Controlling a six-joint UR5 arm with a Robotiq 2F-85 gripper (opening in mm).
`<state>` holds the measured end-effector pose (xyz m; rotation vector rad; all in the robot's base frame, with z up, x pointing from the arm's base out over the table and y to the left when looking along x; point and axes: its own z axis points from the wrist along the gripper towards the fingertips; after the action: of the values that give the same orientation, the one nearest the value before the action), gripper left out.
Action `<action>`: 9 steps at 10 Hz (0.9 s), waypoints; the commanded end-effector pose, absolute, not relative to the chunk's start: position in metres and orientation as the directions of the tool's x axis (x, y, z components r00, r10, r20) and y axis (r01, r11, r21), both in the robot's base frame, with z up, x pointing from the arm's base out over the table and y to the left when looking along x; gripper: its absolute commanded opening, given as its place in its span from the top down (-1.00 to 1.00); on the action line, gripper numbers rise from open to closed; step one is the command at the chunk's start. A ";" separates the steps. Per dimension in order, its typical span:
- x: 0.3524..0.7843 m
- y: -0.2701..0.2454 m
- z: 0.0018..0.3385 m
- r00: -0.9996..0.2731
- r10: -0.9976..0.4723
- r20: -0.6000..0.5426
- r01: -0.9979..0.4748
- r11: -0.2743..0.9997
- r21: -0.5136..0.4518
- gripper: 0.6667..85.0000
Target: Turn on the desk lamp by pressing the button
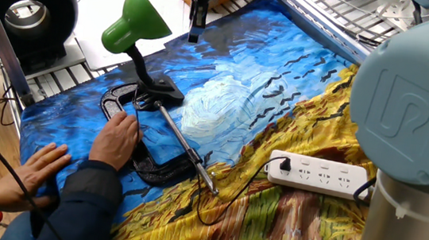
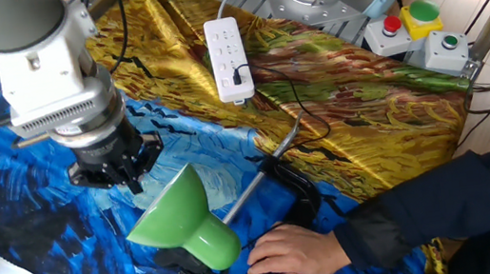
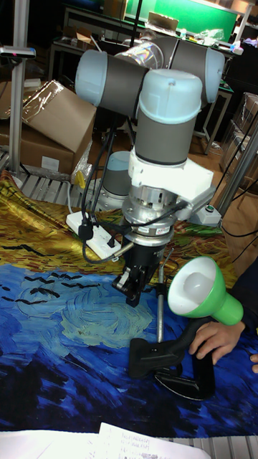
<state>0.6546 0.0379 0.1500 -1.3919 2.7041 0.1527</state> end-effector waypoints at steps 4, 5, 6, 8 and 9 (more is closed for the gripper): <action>0.664 0.045 0.128 -0.536 -0.834 -0.133 -0.842 0.538 0.019 0.99; 0.662 0.038 0.127 -0.507 -0.855 -0.108 -0.860 0.510 0.009 0.99; 0.663 0.035 0.127 -0.497 -0.862 -0.098 -0.866 0.499 -0.002 0.99; 0.671 0.017 0.126 -0.505 -0.862 -0.054 -0.859 0.508 -0.063 0.99; 0.670 0.013 0.126 -0.519 -0.853 -0.043 -0.851 0.521 -0.068 0.99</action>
<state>0.6665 0.0252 0.1259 -1.5066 2.6656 0.0100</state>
